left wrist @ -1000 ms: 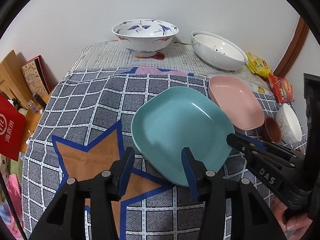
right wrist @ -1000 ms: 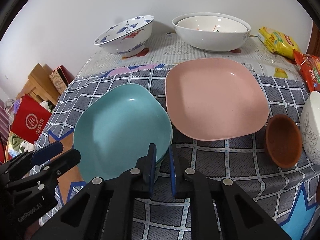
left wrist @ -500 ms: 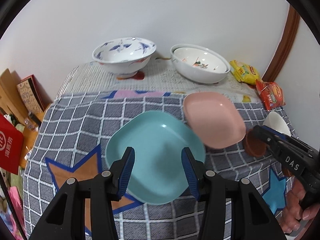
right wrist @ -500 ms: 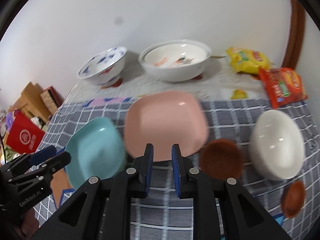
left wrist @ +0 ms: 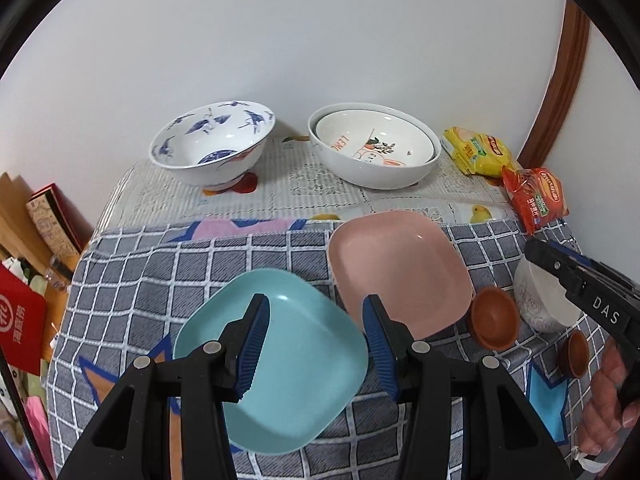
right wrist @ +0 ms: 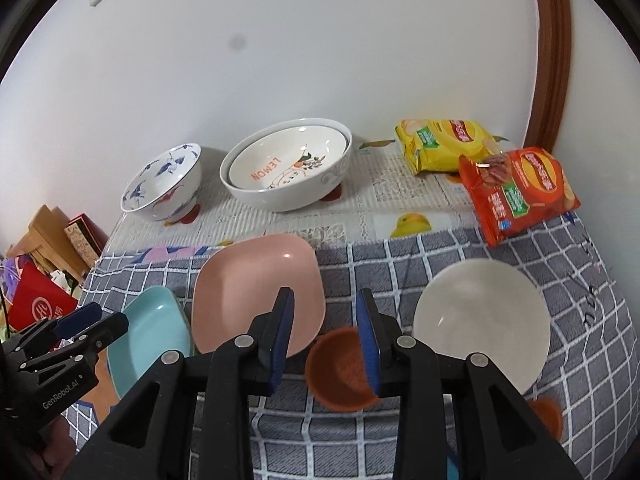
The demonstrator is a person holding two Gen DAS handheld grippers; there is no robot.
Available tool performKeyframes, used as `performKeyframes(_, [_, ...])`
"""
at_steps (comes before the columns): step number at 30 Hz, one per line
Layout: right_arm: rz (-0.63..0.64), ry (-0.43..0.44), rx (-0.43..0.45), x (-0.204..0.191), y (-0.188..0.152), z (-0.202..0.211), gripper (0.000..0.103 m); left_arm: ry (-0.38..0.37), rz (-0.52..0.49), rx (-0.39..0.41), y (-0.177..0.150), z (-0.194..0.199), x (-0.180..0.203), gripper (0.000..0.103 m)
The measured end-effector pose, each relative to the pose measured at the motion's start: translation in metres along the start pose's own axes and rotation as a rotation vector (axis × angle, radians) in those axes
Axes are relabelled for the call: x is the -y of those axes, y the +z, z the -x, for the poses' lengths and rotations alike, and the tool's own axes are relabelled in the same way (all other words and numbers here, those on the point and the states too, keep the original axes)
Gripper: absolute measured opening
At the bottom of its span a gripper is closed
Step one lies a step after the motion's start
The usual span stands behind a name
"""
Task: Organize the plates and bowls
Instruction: 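Move both grippers to the pink plate rim and close on it, then lift the pink plate with both grippers and carry it over the teal plate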
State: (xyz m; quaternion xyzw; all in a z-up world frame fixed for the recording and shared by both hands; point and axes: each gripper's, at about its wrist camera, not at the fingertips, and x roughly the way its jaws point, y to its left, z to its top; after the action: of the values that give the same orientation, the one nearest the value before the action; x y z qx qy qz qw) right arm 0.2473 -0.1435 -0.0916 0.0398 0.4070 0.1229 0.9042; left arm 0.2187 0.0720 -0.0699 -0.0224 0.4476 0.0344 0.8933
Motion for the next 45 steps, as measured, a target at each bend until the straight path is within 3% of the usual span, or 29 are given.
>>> performKeyframes(13, [0.044,0.063,-0.078,-0.004,0.024,-0.061,0.032,0.015,-0.015,-0.067,0.023,-0.049,0.011,0.046])
performKeyframes(21, [0.037,0.123,-0.139,-0.002,0.018,-0.103,0.032,0.013,-0.007,-0.092,0.033,-0.082,0.019,0.05])
performKeyframes(31, [0.037,0.123,-0.17,0.0,0.011,-0.124,0.032,-0.005,-0.021,-0.127,0.037,-0.119,0.03,0.049])
performKeyframes(33, [0.044,0.125,-0.183,-0.003,0.011,-0.128,0.031,-0.016,-0.02,-0.129,0.036,-0.122,0.031,0.042])
performKeyframes(38, [0.048,0.11,-0.214,-0.006,0.007,-0.14,0.015,-0.004,-0.015,-0.147,0.034,-0.13,0.031,0.025])
performKeyframes(42, [0.042,0.077,-0.188,-0.006,0.006,-0.142,0.012,0.014,0.003,-0.132,0.035,-0.13,0.028,0.011])
performKeyframes(45, [0.018,0.081,-0.166,-0.002,0.008,-0.137,0.009,-0.003,0.018,-0.119,0.037,-0.124,0.023,0.01])
